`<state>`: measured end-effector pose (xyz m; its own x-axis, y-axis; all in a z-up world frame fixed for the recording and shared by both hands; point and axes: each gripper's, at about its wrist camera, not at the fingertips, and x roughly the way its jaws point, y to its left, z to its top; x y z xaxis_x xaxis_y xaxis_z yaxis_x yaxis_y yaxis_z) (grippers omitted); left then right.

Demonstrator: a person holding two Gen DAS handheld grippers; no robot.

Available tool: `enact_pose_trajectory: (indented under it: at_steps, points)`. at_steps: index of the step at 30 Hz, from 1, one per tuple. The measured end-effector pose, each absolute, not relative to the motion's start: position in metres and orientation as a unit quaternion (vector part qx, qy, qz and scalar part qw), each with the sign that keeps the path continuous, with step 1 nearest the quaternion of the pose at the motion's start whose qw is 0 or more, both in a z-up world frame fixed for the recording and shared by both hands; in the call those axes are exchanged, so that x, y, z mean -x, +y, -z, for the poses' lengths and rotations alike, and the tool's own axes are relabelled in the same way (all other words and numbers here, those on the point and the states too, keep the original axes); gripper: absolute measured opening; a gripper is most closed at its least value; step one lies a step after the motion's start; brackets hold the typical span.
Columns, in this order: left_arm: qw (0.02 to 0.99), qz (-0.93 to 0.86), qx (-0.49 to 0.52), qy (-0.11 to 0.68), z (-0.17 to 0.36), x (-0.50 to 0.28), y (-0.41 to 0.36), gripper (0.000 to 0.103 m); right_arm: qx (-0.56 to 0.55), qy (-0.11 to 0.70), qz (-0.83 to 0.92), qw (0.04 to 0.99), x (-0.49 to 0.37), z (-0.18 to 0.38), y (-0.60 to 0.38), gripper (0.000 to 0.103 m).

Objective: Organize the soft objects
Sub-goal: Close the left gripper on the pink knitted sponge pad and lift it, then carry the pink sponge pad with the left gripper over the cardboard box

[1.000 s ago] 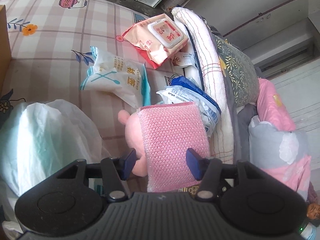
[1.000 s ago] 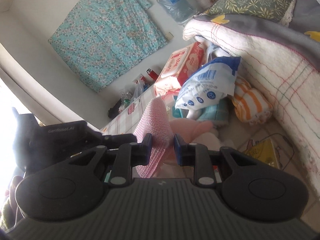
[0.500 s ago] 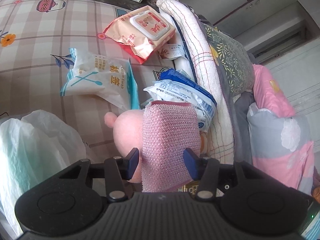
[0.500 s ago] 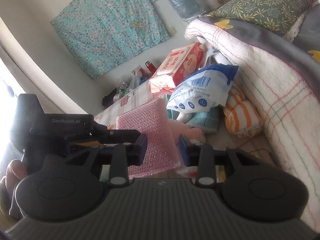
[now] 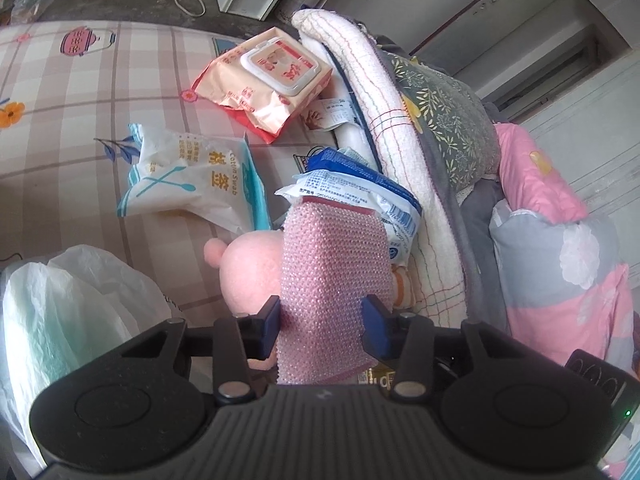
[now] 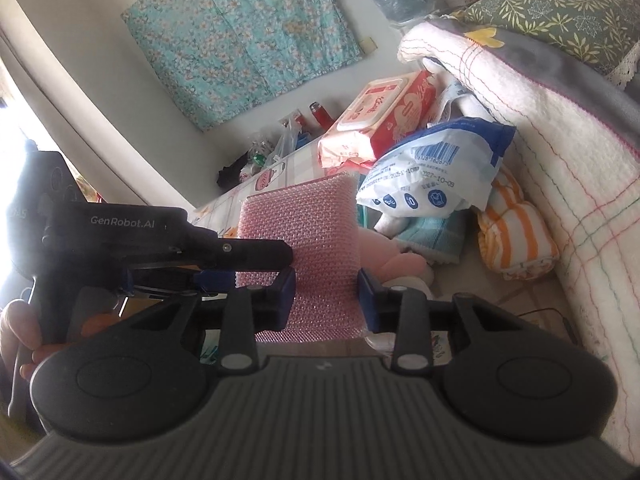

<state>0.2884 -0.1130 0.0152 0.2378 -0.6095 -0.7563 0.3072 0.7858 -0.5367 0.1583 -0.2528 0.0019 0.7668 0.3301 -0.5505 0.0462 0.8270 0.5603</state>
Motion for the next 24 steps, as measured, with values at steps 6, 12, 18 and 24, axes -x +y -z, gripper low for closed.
enact_pose_trajectory:
  at_steps: [6, 12, 18, 24]
  points:
    - [0.784, 0.305, 0.138, 0.524, -0.033, -0.277, -0.108, 0.045, -0.282, 0.321, -0.078, 0.901, -0.149, -0.020, -0.249, 0.033]
    - [0.797, 0.307, 0.138, 0.501, -0.055, -0.263, -0.097, 0.045, -0.280, 0.308, -0.084, 0.905, -0.138, -0.041, -0.239, 0.033]
    - [0.809, 0.303, 0.145, 0.482, -0.074, -0.248, -0.076, 0.045, -0.274, 0.296, -0.097, 0.910, -0.128, -0.063, -0.220, 0.033]
    - [0.822, 0.290, 0.154, 0.466, -0.090, -0.234, -0.050, 0.045, -0.268, 0.290, -0.115, 0.911, -0.121, -0.080, -0.197, 0.033]
